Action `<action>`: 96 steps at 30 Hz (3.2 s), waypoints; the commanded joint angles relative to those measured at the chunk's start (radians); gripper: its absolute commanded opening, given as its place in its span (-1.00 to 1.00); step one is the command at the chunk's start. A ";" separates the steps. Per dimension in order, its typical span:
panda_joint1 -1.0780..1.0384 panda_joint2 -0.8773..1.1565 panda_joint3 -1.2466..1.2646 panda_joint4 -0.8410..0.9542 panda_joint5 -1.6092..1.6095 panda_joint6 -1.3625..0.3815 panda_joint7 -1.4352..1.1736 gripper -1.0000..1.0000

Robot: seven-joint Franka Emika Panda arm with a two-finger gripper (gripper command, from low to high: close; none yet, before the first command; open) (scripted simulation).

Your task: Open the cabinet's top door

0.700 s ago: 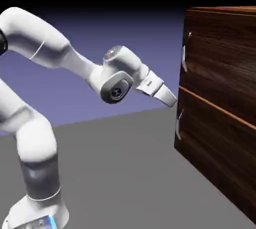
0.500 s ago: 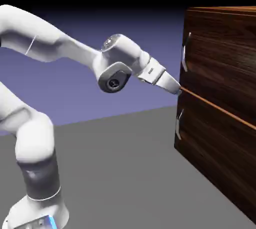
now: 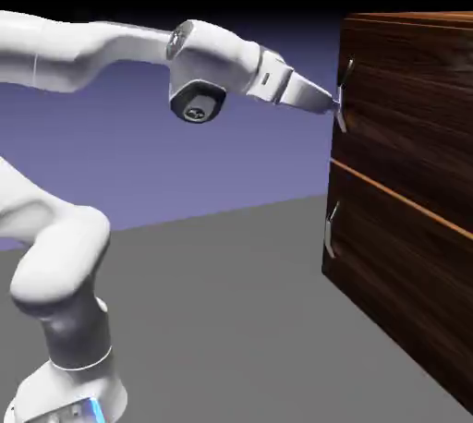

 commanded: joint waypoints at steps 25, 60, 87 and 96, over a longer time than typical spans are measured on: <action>-0.512 -0.217 0.528 0.292 1.087 -0.049 -0.649 0.00; -0.496 -0.327 0.569 0.087 1.551 -0.431 -1.041 -1.00; -0.184 -0.545 -0.390 -0.461 0.674 -1.168 -1.018 -1.00; -0.232 -0.414 -0.717 -0.396 0.338 -1.409 -1.085 -1.00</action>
